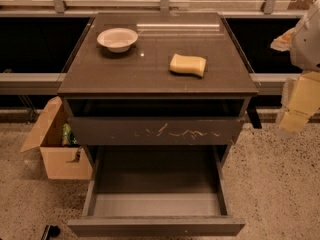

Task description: Place sponge into middle drawer

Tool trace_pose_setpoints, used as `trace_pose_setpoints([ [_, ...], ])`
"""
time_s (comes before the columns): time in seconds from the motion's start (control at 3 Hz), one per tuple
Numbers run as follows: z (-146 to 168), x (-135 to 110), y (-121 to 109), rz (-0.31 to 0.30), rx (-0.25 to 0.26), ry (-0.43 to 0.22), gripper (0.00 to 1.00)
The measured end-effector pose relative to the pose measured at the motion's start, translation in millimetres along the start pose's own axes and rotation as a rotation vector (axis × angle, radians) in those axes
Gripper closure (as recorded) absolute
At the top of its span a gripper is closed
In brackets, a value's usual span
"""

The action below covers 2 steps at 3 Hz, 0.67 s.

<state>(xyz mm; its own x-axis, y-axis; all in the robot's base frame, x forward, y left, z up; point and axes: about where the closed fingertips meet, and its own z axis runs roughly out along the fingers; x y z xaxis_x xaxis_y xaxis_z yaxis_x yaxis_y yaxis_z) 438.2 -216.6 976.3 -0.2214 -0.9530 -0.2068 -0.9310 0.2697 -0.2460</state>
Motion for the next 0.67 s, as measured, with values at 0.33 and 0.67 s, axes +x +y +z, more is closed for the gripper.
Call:
trace_pose_setpoints([
  [0.33,0,0,0,0.0,0.0,0.0,0.0],
  [0.67,13,-7,-27,0.01,0.025,-0.093,0.0],
])
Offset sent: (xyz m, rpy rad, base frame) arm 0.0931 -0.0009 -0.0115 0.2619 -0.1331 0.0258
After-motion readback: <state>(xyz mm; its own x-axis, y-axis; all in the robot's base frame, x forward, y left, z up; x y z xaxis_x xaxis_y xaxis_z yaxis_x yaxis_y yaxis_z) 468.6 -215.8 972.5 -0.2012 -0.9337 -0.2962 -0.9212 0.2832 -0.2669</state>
